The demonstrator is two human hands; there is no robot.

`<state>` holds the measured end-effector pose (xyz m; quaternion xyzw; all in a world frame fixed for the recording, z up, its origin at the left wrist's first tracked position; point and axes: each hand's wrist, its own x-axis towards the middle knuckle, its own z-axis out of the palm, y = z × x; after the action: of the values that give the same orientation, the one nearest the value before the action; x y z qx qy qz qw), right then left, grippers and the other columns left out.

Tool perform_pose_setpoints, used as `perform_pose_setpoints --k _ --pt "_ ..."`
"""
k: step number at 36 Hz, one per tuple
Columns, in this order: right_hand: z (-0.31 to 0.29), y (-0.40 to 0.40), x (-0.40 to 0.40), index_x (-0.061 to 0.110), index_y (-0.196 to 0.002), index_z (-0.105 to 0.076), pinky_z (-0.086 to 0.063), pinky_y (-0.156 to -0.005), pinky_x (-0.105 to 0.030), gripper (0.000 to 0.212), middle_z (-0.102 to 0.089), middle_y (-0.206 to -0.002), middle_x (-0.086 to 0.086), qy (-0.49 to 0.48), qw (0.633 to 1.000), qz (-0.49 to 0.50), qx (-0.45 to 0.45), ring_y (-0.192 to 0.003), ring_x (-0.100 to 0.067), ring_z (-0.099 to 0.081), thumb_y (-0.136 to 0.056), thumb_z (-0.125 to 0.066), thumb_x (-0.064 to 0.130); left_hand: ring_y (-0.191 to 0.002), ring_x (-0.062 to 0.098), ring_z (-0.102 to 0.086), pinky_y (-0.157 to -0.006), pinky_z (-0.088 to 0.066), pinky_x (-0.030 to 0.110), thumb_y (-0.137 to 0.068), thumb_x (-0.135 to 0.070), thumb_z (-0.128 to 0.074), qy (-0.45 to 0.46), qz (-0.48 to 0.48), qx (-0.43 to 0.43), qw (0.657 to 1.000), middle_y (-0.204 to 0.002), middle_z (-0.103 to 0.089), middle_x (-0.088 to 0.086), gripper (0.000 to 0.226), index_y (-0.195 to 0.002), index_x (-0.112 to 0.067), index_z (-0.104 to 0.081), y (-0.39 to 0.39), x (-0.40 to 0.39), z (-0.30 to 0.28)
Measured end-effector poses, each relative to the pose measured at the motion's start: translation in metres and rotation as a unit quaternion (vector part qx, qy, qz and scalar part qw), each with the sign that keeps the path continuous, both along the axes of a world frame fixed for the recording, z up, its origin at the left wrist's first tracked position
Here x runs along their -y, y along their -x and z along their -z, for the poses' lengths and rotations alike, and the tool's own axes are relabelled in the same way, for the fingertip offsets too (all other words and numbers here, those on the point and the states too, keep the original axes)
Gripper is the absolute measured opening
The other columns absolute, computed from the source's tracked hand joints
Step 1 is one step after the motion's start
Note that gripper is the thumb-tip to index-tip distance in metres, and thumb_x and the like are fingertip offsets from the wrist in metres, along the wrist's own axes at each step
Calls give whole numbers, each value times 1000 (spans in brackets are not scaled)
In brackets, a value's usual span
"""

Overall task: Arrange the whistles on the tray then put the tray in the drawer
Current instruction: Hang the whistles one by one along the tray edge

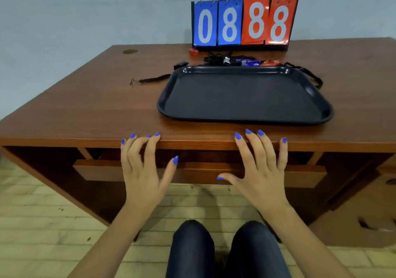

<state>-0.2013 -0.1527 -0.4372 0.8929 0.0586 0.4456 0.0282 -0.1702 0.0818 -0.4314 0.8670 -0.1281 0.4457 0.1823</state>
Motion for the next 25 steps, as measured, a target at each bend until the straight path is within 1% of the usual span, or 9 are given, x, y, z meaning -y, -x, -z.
perform_pose_setpoints --k 4,10,12,14,15,18,19,22,25 --pt "2 -2 -9 15 -137 -33 1 -117 -49 88 -35 -136 -9 -26 999 11 21 -131 -29 -31 -71 -66 63 -135 33 -22 -116 -14 43 -88 -34 -47 37 1 -31 999 -139 -30 13 50 -131 -10 -38 0 7 4" --pt "-4 3 -18 14 -135 -33 4 -118 -45 86 -33 -137 -9 -55 998 23 -9 -132 -31 -28 -70 -72 54 -134 32 -27 -115 -17 46 -89 -21 -49 91 -13 -29 995 -132 -44 18 41 -127 -6 -45 5 16 1" --pt "-8 7 -21 14 -135 -34 2 -118 -45 74 -34 -137 -8 -80 996 20 -16 -134 -29 -28 -77 -69 45 -133 31 -28 -115 -18 44 -88 -19 -50 87 -14 -37 995 -132 -43 14 40 -126 -7 -45 6 15 -3" --pt "-11 7 -27 15 -134 -37 -2 -118 -47 56 -36 -137 -7 -135 991 8 -12 -136 -27 -27 -85 -62 26 -132 31 -31 -113 -21 45 -87 -16 -52 67 -11 -38 997 -132 -45 11 41 -127 -9 -46 6 10 -5" --pt "-13 7 -31 15 -133 -38 -3 -118 -48 52 -37 -136 -7 -164 986 -1 -16 -136 -26 -27 -85 -58 20 -131 30 -33 -112 -22 45 -85 -15 -53 48 -11 -34 998 -132 -47 10 42 -127 -10 -47 7 6 -5" --pt "-14 9 -37 15 -131 -39 0 -118 -45 48 -37 -136 -7 -211 977 -18 -26 -136 -28 -25 -84 -50 18 -125 27 -39 -110 -23 43 -83 -14 -54 -31 -32 -2 999 -131 -45 4 47 -129 -18 -47 5 -9 -3" --pt "-13 9 -38 15 -131 -39 1 -118 -44 48 -37 -135 -7 -220 975 -21 -29 -136 -28 -25 -84 -50 17 -123 26 -39 -109 -22 42 -82 -14 -54 -43 -40 7 998 -130 -44 3 48 -129 -20 -47 5 -13 -2" --pt "-11 7 -42 15 -130 -39 2 -118 -43 48 -36 -135 -6 -244 969 -31 -24 -137 -28 -23 -83 -48 16 -123 24 -40 -109 -21 41 -82 -14 -52 -22 -47 11 999 -128 -45 1 47 -128 -21 -48 6 -12 -6" --pt "-12 5 -45 14 -127 -40 4 -118 -41 45 -37 -134 -5 -276 960 -37 -16 -136 -27 -23 -82 -48 17 -122 23 -41 -103 -25 43 -77 -9 -51 -10 -61 0 998 -128 -49 1 52 -127 -23 -48 10 -4 -10"
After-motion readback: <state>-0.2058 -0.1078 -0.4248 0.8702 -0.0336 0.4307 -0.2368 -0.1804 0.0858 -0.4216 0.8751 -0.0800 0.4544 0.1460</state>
